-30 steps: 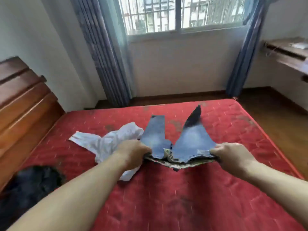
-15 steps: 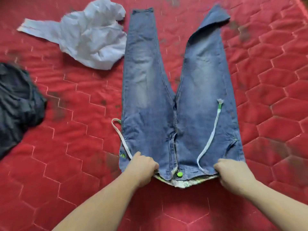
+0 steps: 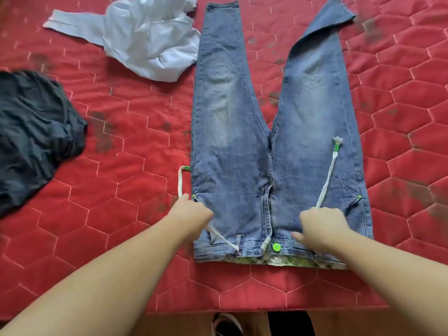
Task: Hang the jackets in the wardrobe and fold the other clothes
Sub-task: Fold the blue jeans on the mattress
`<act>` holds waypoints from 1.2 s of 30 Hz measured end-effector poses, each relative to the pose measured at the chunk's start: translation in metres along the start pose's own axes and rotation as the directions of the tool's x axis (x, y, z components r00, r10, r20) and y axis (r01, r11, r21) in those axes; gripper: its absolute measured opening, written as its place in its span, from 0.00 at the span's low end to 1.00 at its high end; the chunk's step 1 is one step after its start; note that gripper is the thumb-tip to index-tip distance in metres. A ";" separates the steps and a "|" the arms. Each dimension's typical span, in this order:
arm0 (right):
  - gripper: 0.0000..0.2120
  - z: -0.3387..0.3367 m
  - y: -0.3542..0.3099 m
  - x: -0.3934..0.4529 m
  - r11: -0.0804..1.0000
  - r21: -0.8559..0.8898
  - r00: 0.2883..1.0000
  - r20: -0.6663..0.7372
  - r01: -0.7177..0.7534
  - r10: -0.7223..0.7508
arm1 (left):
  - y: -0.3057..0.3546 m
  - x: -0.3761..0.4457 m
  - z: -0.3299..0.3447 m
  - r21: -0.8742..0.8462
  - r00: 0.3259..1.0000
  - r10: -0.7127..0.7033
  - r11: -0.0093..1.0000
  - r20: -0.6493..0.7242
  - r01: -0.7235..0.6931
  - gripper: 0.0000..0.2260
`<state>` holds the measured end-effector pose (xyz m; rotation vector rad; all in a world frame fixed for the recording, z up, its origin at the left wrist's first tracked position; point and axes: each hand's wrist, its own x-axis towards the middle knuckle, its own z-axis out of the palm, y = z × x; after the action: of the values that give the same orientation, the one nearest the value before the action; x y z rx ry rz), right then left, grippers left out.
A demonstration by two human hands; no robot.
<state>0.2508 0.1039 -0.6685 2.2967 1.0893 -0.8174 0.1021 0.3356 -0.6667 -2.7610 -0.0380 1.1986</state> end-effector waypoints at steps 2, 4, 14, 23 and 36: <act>0.17 -0.018 -0.021 0.014 0.995 0.091 0.990 -0.136 0.041 -0.028 | -0.026 -0.001 -0.014 0.024 0.996 -0.052 0.998 -0.073 0.054 0.10; 0.18 -0.034 -0.045 0.030 0.956 0.278 0.985 -0.167 0.093 -0.047 | -0.053 0.004 -0.031 0.038 0.977 -0.093 0.994 -0.191 0.102 0.08; 0.03 -0.101 -0.099 0.091 -0.108 0.989 0.965 0.075 -0.105 -0.253 | -0.108 0.078 -0.119 -0.097 0.838 -0.088 0.994 -0.539 0.042 0.09; 0.09 -0.107 -0.059 0.138 -0.098 0.993 0.984 0.049 -0.067 -0.170 | -0.110 0.124 -0.121 -0.443 0.897 -0.357 0.870 -0.261 0.218 0.25; 0.14 -0.024 0.121 0.137 0.405 0.893 0.750 -0.130 -0.196 0.649 | 0.009 0.162 -0.080 -0.585 0.880 -0.344 0.805 -0.328 0.097 0.28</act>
<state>0.4252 0.1211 -0.7260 3.5461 0.0455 -0.6273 0.2709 0.3297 -0.7320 -3.3148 -0.7719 0.5594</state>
